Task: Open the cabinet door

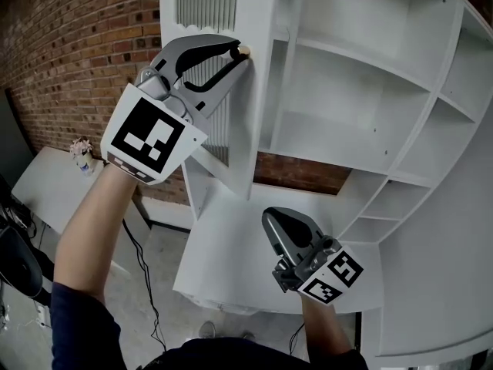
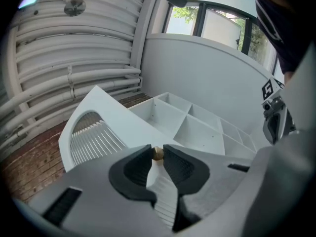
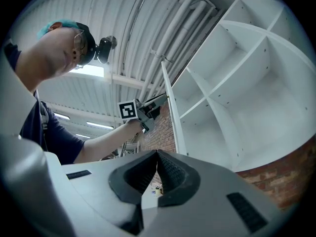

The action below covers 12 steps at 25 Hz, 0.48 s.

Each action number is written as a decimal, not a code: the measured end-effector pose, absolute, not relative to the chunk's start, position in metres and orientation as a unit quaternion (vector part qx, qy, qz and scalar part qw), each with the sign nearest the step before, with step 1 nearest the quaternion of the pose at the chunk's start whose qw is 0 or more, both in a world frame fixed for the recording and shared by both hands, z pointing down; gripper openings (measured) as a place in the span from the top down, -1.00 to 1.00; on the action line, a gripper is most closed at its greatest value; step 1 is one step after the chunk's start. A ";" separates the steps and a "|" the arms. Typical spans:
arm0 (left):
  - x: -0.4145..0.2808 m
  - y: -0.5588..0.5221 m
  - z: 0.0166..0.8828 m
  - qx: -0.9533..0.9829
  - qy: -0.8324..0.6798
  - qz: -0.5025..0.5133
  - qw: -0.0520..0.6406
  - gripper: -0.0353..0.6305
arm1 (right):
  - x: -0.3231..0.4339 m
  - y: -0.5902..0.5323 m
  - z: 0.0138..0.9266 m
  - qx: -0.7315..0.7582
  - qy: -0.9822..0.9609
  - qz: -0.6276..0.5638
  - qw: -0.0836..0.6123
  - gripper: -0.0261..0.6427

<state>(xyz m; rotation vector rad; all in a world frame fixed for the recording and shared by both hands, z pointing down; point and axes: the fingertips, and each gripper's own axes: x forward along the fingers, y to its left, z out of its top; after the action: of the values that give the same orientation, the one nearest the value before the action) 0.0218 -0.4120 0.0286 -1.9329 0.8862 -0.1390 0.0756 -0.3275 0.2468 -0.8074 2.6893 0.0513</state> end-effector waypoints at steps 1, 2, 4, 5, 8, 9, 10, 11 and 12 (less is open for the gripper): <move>0.020 -0.410 0.028 -0.792 0.364 -0.056 0.487 0.67 | 0.076 -0.327 0.246 -0.281 0.945 0.018 0.166 0.84; 0.017 -0.406 0.028 -0.791 0.364 -0.055 0.489 0.67 | 0.074 -0.325 0.245 -0.279 0.946 0.019 0.166 0.84; 0.001 -0.397 0.029 -0.792 0.362 -0.050 0.489 0.67 | 0.061 -0.319 0.246 -0.277 0.946 0.019 0.165 0.84; -0.008 -0.393 0.030 -0.794 0.361 -0.047 0.487 0.67 | 0.053 -0.316 0.247 -0.277 0.946 0.019 0.165 0.84; -0.026 -0.383 0.030 -0.797 0.364 -0.041 0.480 0.66 | 0.036 -0.310 0.247 -0.272 0.948 0.017 0.167 0.84; -0.029 -0.381 0.030 -0.797 0.365 -0.039 0.480 0.66 | 0.033 -0.309 0.247 -0.269 0.948 0.016 0.167 0.84; -0.031 -0.379 0.030 -0.797 0.365 -0.037 0.480 0.66 | 0.031 -0.308 0.247 -0.267 0.949 0.016 0.167 0.84; -0.033 -0.377 0.029 -0.797 0.366 -0.036 0.480 0.66 | 0.028 -0.307 0.248 -0.264 0.950 0.015 0.167 0.84; -0.035 -0.375 0.029 -0.797 0.366 -0.036 0.479 0.66 | 0.026 -0.306 0.248 -0.263 0.950 0.014 0.166 0.84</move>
<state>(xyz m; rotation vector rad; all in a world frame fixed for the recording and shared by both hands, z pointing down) -0.0353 -0.3749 0.0294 -1.9446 0.8928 -0.0867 0.0262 -0.3065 0.2480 -0.7476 2.7056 0.0410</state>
